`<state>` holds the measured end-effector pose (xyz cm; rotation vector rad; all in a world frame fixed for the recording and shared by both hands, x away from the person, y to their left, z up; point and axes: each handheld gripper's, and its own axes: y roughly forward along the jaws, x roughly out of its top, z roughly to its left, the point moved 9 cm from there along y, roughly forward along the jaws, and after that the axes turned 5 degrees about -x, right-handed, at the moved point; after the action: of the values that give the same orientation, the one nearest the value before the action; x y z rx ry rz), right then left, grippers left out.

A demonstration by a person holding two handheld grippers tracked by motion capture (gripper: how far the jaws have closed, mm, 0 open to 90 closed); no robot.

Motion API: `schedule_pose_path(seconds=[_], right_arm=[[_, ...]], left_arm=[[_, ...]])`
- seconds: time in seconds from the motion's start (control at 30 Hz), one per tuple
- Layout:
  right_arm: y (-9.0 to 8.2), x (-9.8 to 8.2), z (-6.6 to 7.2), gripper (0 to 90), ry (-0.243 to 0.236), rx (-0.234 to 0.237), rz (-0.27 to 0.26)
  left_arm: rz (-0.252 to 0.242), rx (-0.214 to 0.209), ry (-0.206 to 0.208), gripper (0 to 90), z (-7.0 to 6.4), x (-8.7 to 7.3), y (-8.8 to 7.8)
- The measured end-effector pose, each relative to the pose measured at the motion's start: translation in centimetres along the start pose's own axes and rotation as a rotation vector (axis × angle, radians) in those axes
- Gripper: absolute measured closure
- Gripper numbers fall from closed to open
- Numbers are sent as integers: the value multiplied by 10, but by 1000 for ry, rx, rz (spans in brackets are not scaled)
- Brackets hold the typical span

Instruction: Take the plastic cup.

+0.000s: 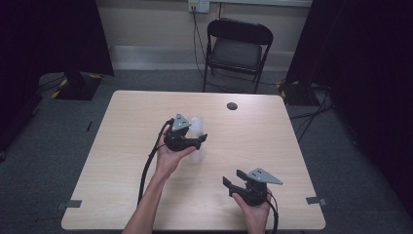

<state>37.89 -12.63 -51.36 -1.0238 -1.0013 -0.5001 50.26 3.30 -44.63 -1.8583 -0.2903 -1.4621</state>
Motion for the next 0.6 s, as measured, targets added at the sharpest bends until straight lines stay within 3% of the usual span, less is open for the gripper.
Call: schedule_pose_path(seconds=[0.6], right_arm=[[1,1,0,349,0,-4,1]], left_arm=[[-71,-8,9,314,-2,19,-11]])
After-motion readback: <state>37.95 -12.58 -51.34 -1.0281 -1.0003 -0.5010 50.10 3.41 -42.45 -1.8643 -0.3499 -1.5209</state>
